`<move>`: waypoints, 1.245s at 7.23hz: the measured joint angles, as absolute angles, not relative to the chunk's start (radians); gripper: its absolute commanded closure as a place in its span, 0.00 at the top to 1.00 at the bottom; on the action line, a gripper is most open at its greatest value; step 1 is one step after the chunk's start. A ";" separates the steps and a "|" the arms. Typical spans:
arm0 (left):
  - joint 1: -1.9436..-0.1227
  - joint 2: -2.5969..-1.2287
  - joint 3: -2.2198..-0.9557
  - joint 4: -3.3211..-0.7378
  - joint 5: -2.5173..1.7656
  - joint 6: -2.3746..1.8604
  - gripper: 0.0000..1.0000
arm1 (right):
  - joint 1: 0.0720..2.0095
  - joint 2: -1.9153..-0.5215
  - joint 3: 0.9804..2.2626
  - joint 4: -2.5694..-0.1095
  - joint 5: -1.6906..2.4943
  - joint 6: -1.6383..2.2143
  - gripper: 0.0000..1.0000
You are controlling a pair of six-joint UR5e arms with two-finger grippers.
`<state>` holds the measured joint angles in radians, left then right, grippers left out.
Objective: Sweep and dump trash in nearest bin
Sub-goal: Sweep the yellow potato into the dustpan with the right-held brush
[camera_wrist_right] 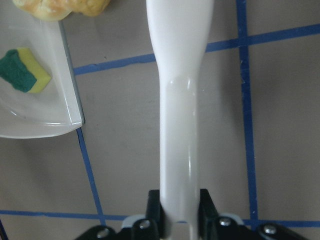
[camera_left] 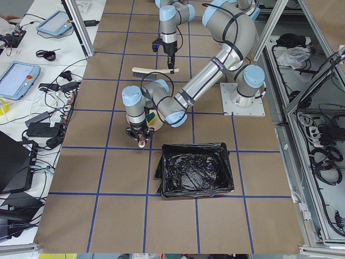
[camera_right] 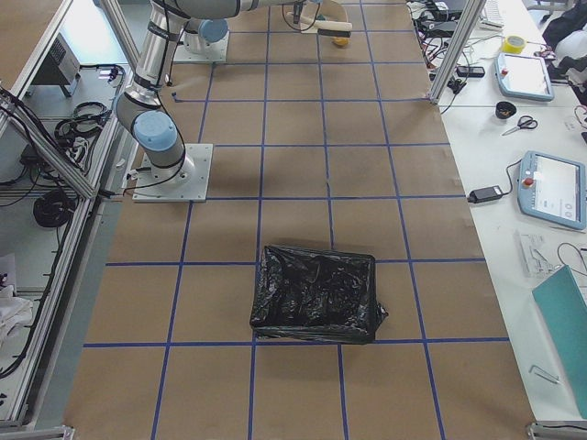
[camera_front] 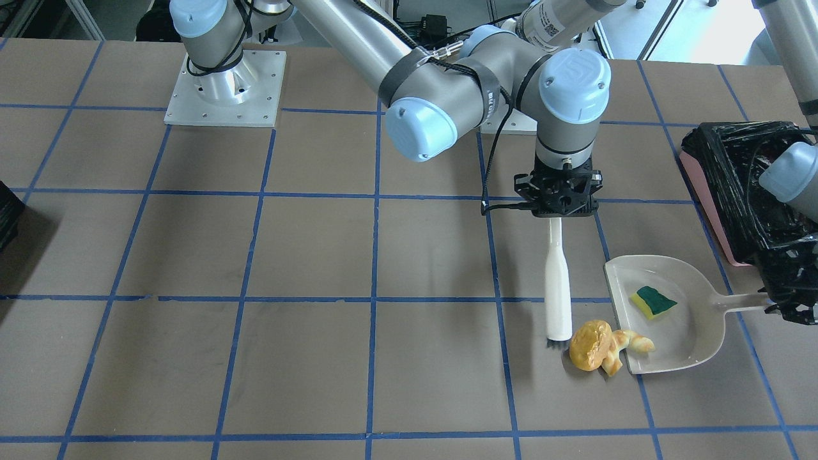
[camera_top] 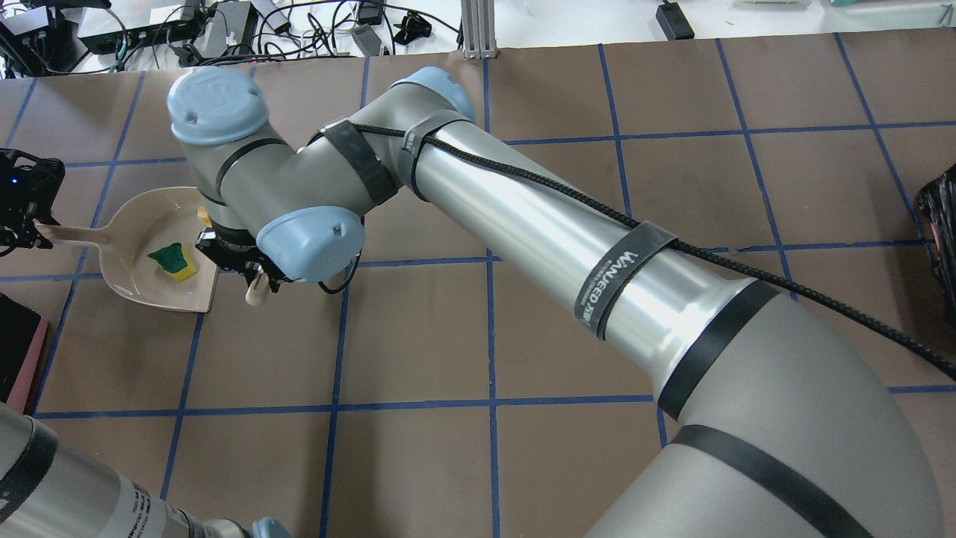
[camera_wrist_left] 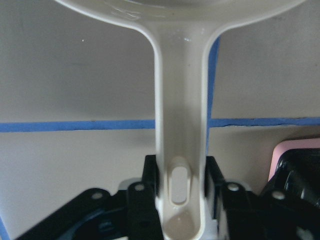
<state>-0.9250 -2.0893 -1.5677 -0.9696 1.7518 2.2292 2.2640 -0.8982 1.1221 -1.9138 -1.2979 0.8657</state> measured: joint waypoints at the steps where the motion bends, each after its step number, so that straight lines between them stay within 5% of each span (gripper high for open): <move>1: -0.925 -2.089 -1.568 -0.970 1.752 2.230 0.00 | 2.233 -0.886 1.126 -1.927 -1.297 0.825 0.00; 9: -0.925 -2.095 -1.582 -0.953 1.750 2.231 0.00 | 2.255 -0.661 0.903 -1.824 -1.313 0.629 0.00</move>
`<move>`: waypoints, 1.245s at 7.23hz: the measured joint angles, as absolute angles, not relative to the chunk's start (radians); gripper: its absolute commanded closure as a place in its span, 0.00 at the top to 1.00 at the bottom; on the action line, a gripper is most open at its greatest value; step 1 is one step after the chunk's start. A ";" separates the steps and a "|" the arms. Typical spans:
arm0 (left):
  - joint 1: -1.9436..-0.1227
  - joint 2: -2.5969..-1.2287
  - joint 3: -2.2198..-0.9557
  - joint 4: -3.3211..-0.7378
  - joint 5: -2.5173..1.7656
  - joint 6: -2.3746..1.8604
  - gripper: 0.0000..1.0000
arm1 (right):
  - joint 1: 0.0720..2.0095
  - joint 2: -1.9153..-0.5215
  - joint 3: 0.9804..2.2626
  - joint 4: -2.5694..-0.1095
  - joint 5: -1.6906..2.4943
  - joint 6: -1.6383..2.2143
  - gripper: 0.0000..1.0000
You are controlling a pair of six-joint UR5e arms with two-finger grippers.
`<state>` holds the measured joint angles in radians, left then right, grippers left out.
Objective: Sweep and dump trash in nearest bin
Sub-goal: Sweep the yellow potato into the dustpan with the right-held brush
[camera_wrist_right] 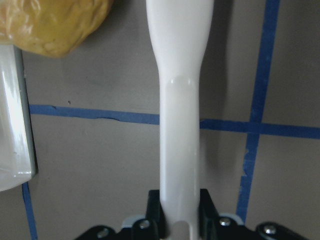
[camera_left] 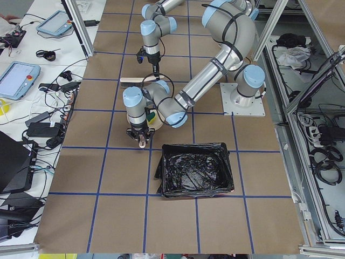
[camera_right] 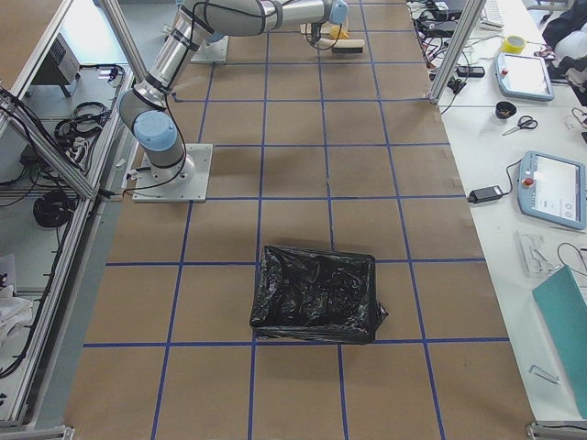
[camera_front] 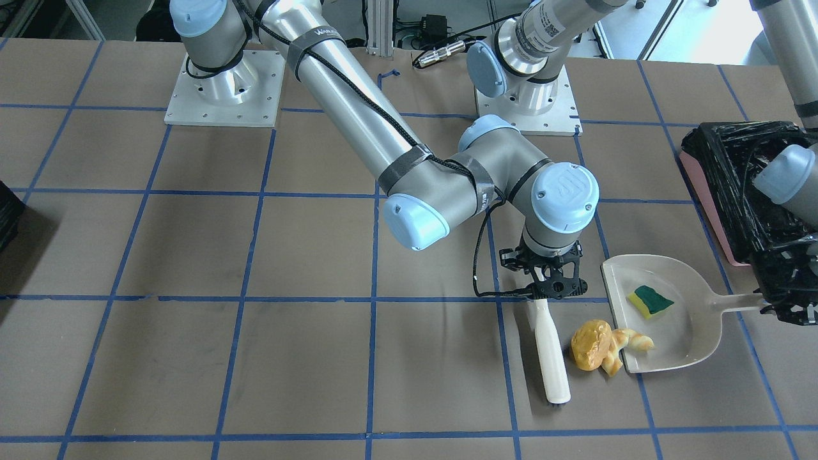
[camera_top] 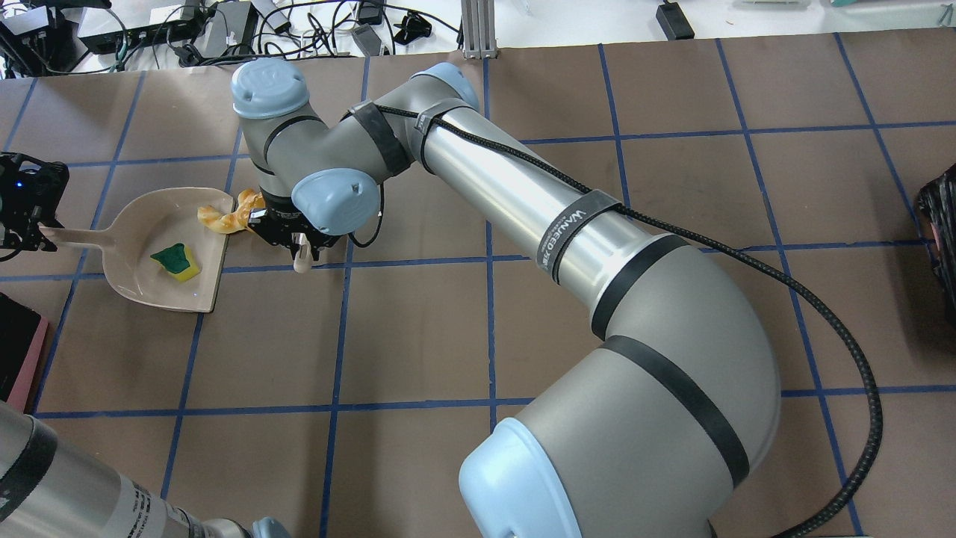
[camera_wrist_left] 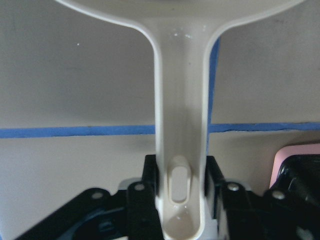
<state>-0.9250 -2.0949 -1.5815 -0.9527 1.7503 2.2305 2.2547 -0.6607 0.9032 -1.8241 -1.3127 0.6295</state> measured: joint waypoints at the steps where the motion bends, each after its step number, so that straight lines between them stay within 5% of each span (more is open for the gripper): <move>1: -0.925 -2.095 -1.582 -0.953 1.750 2.231 0.00 | 2.281 -0.650 0.895 -1.825 -1.297 0.663 0.00; 6: -0.925 -2.095 -1.582 -0.951 1.750 2.232 0.00 | 2.381 -0.550 0.766 -1.893 -1.167 0.878 0.00; 9: -0.925 -2.095 -1.582 -0.951 1.750 2.232 0.00 | 2.400 -0.525 0.727 -1.935 -1.134 0.652 0.00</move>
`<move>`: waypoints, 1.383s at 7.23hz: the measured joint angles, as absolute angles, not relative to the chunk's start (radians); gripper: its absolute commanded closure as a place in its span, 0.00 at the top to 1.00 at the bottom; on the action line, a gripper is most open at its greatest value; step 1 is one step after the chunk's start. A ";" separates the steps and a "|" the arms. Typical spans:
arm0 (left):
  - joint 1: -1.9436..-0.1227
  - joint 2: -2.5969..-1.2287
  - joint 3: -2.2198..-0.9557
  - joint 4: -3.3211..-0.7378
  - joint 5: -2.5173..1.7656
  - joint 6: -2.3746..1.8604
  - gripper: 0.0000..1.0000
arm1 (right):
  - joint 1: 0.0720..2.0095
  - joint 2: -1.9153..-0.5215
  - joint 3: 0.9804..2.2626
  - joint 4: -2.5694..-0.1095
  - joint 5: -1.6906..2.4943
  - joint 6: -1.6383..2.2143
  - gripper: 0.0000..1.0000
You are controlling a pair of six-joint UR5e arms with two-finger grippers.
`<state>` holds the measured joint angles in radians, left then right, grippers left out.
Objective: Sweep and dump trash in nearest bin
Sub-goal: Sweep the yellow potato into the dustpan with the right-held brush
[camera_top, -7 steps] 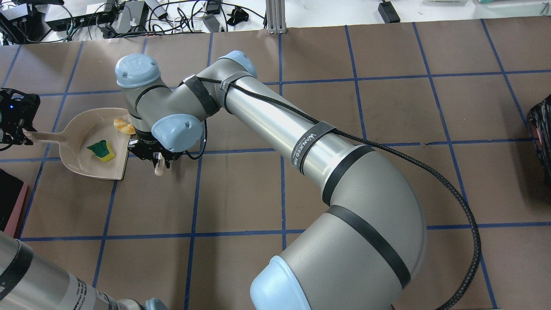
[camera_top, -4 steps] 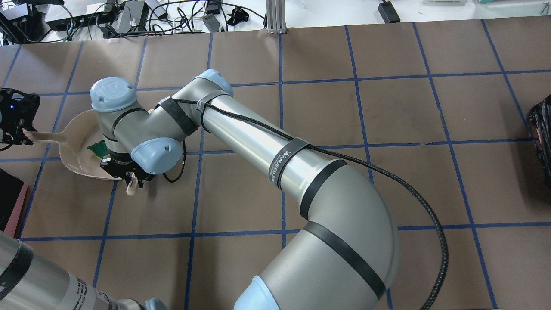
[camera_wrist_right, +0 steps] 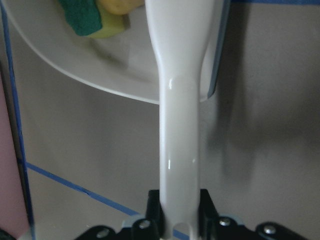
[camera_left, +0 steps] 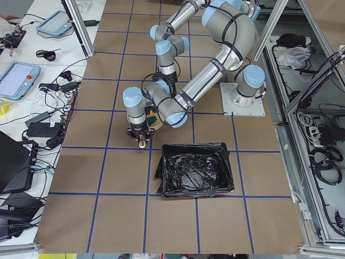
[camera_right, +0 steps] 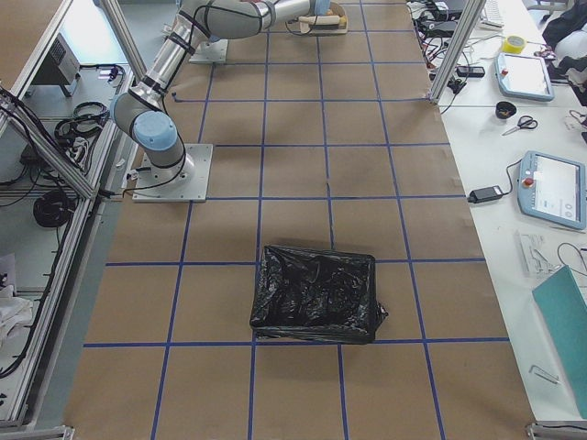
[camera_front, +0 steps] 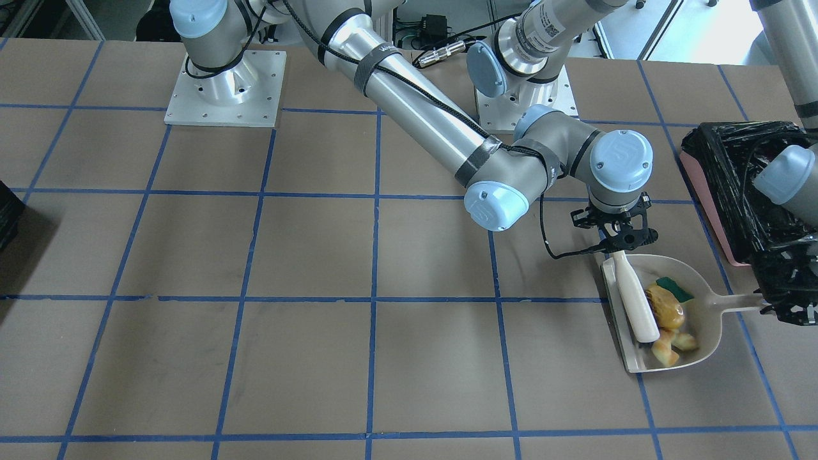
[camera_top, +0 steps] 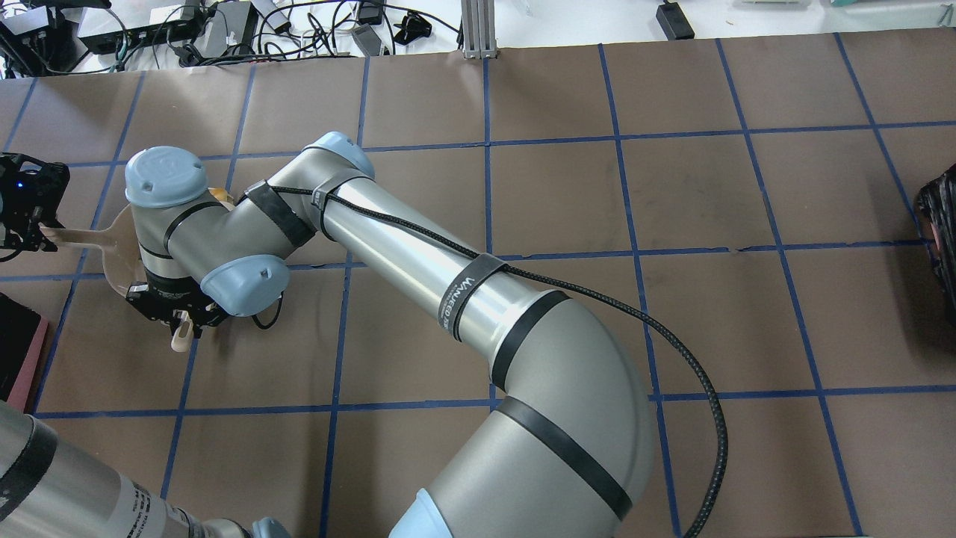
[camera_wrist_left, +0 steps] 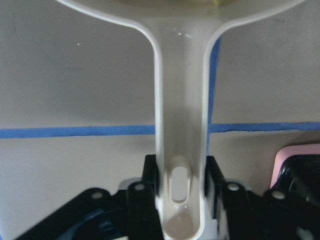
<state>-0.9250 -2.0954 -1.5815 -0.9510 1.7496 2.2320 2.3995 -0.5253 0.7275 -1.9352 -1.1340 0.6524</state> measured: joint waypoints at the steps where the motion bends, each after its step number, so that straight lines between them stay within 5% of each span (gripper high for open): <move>1: -0.925 -2.095 -1.582 -0.951 1.749 2.232 0.00 | 2.402 -0.526 0.734 -1.928 -1.157 0.529 0.00; 10: -0.925 -2.095 -1.582 -0.951 1.748 2.243 0.00 | 2.314 -0.708 0.900 -1.729 -1.209 0.383 0.00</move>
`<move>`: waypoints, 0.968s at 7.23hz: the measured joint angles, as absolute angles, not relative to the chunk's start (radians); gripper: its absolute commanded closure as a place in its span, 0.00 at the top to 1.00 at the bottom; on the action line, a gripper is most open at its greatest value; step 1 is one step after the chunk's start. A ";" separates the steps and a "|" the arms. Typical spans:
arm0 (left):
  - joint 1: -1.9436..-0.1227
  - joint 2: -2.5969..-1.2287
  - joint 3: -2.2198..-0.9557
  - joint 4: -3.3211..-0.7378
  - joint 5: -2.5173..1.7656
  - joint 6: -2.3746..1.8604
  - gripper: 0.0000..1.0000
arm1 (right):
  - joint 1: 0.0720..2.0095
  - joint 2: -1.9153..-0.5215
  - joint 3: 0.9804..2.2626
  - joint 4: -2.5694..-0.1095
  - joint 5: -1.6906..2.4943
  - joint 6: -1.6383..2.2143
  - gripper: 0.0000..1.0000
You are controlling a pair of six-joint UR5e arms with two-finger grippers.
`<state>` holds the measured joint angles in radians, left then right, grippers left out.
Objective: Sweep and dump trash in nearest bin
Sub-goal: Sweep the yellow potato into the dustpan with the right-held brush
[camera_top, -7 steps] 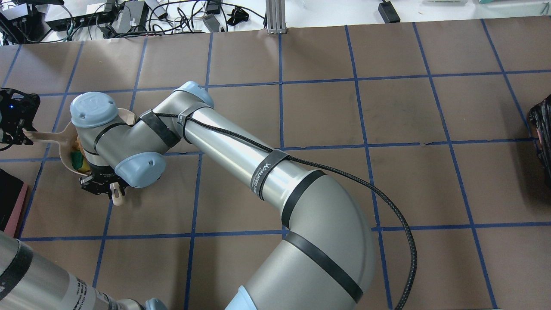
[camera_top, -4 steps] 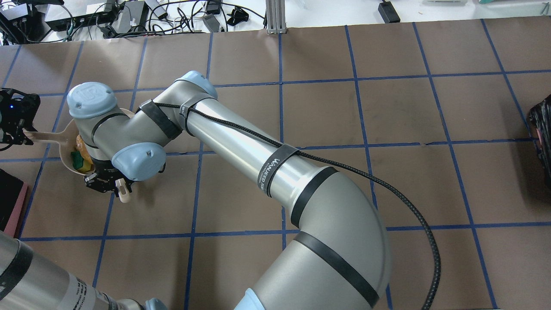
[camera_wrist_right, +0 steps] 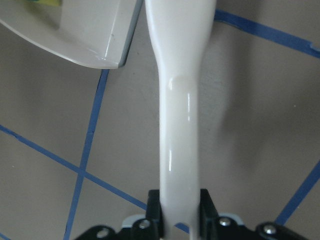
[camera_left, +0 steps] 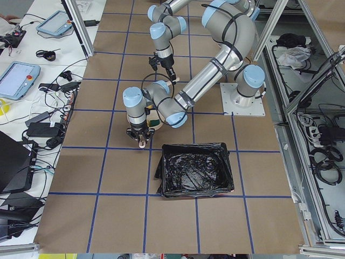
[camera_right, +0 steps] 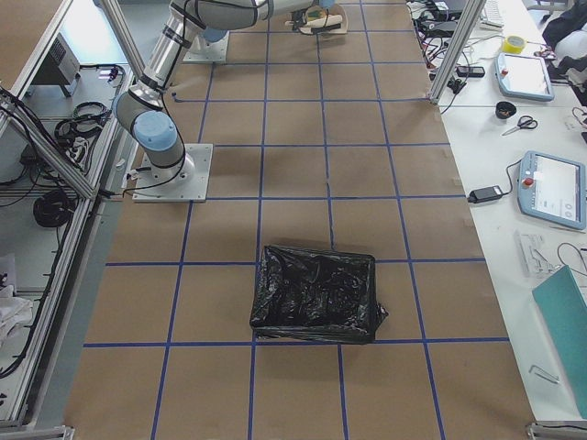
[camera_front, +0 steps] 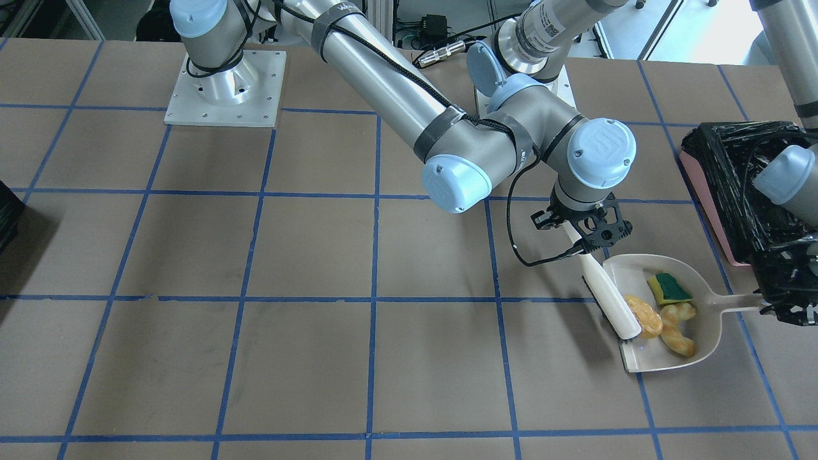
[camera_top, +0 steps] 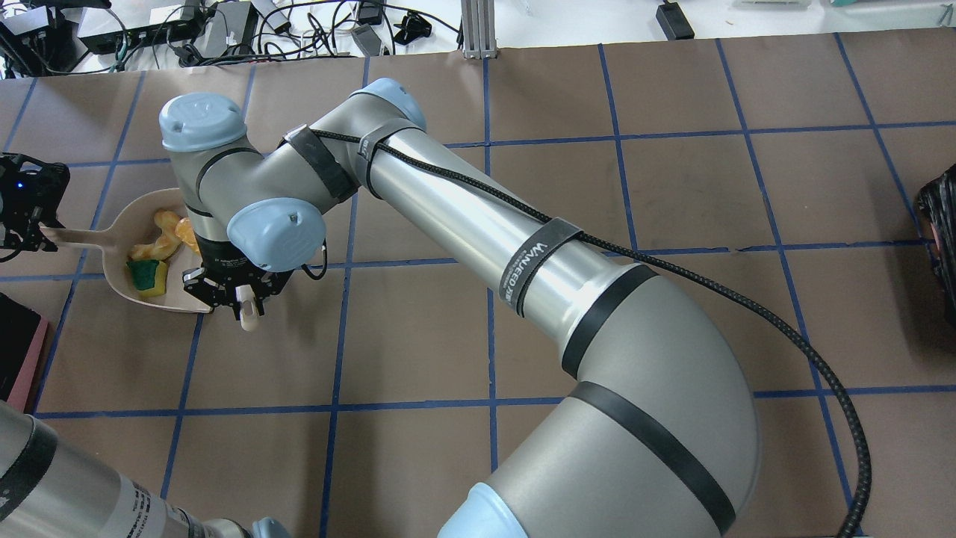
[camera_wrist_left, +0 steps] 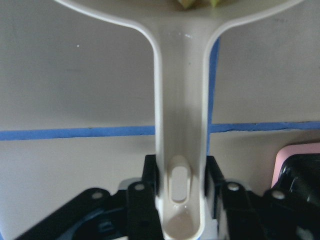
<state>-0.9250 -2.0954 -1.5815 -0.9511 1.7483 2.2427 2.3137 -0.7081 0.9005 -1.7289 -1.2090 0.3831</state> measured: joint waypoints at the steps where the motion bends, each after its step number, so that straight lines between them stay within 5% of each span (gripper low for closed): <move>1: -0.925 -2.095 -1.582 -0.951 1.748 2.244 0.00 | 2.311 -0.715 0.915 -1.742 -1.207 0.387 0.00; 7: -0.924 -2.073 -1.580 -0.999 1.725 2.248 0.00 | 2.256 -0.771 0.941 -1.714 -1.251 0.434 0.00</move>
